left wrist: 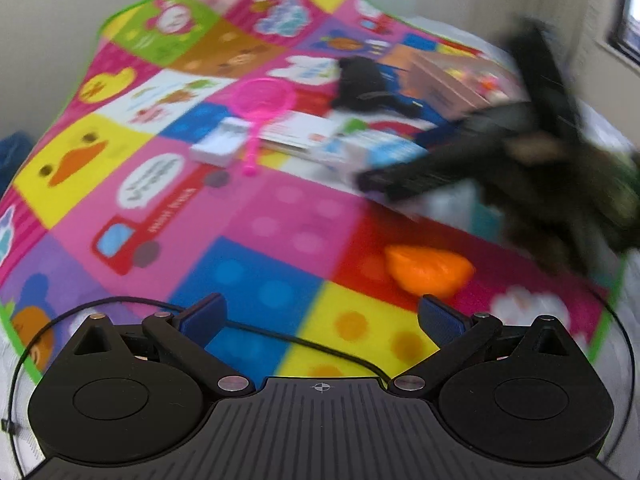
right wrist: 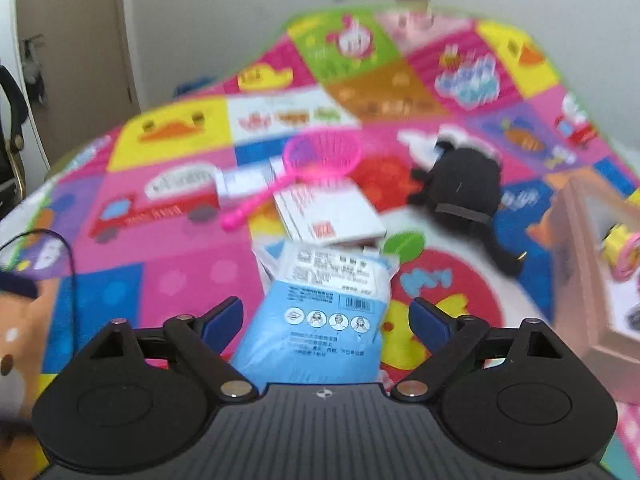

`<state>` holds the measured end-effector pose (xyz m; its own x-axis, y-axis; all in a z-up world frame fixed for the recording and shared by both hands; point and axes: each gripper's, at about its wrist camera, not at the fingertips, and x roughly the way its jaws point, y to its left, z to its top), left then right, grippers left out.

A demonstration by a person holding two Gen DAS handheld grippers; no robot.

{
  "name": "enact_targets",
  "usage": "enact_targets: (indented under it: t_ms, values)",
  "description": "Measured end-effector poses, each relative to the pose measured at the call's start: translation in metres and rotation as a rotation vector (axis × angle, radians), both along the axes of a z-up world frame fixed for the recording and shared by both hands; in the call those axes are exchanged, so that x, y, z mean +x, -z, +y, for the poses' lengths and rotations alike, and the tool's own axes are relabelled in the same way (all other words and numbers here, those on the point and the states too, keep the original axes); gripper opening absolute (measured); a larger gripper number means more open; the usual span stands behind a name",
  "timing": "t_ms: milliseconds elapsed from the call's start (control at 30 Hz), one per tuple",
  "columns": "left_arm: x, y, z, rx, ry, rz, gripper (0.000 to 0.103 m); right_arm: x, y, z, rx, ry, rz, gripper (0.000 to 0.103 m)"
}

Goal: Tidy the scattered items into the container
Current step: 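Grasp blue wipes packet with right tool while left tool grasps orange cup toy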

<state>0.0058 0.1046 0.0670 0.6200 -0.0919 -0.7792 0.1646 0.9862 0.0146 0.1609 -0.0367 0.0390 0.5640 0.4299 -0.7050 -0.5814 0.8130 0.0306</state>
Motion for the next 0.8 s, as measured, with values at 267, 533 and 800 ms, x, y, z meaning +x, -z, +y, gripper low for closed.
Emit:
enact_targets:
  t_ms: [267,533,800]
  values:
    - [-0.005,0.01,-0.035,0.033,0.07,-0.024,0.103,-0.04,-0.015,-0.081,0.035,0.161,0.023,0.055]
    - [0.028,0.028,-0.068,0.08,0.132,-0.091,0.103,-0.128,-0.014,-0.139,-0.04,0.234,-0.003,0.055]
    - [0.029,0.042,-0.086,0.163,0.211,-0.1,0.103,-0.149,-0.003,-0.138,-0.133,0.186,-0.039,0.067]
